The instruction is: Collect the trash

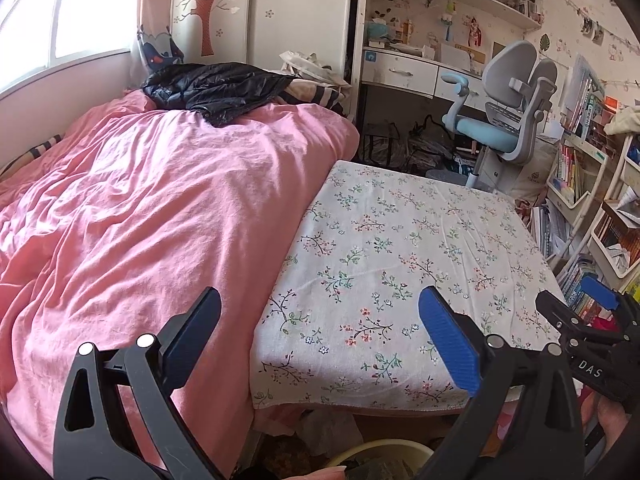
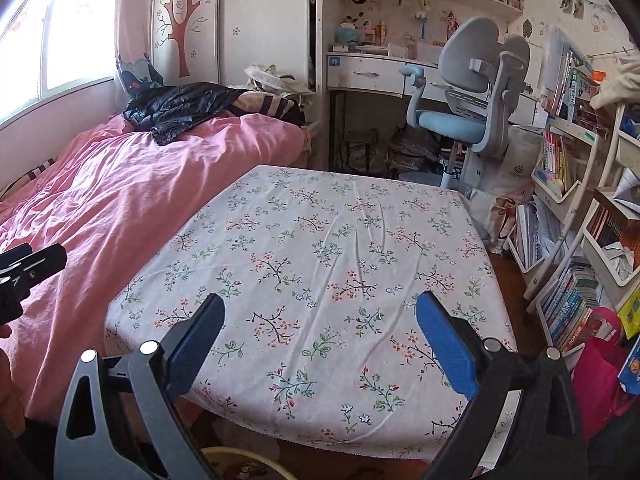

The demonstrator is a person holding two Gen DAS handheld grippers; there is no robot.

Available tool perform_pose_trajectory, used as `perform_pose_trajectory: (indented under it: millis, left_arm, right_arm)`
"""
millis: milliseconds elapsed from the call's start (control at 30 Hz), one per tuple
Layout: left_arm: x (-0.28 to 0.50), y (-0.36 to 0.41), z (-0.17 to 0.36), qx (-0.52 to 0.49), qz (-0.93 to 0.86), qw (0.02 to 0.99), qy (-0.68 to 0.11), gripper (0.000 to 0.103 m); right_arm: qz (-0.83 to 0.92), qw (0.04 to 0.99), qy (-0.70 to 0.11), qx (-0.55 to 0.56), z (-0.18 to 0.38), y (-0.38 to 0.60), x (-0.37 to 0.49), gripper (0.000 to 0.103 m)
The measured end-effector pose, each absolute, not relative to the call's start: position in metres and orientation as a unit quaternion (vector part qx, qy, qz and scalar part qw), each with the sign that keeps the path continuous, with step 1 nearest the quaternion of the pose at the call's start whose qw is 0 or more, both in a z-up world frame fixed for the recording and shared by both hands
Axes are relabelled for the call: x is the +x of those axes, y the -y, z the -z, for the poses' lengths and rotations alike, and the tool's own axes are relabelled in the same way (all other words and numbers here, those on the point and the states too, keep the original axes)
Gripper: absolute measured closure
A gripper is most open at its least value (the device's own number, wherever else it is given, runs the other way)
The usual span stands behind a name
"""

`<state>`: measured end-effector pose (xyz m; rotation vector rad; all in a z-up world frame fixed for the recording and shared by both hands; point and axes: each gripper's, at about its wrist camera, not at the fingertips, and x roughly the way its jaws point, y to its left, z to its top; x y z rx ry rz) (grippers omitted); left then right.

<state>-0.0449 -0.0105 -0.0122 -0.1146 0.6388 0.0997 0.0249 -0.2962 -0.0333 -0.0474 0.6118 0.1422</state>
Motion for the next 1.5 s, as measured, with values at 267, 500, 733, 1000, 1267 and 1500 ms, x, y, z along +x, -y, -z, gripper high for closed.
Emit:
perform_pose_trajectory:
  millis: [267,500,733,1000,1267,1500]
  left_arm:
    - [-0.0455,0.0105,0.0125,-0.055,-0.047,0.947,-0.314,0.007]
    - [-0.0456,0.0105,0.0128,-0.056,-0.048,0.946,-0.315,0.007]
    - [-0.0454,0.0106,0.0124,-0.056,-0.048,0.946,-0.315,0.007]
    - [-0.0460,0.0100,0.0130,-0.058,-0.049,0.947,-0.314,0.007]
    - [-0.0466,0.0049,0.0166,-0.072,-0.048,0.945,-0.315,0.007]
    - [-0.0455,0.0081,0.0177,-0.072,-0.042,0.944,-0.319,0.007]
  right_arm:
    - [-0.065,0.950,-0.306,-0.023,0.0344,0.2974,0.0250,0.010]
    - [-0.066,0.948,-0.310,-0.029,0.0361,0.2966,0.0251,0.010]
    - [-0.065,0.947,-0.313,-0.032,0.0368,0.2959,0.0254,0.010]
    - [-0.064,0.947,-0.312,-0.032,0.0368,0.2965,0.0251,0.010]
    - [-0.063,0.948,-0.311,-0.032,0.0369,0.3005,0.0254,0.010]
    - [-0.060,0.949,-0.309,-0.034,0.0358,0.3019,0.0251,0.010]
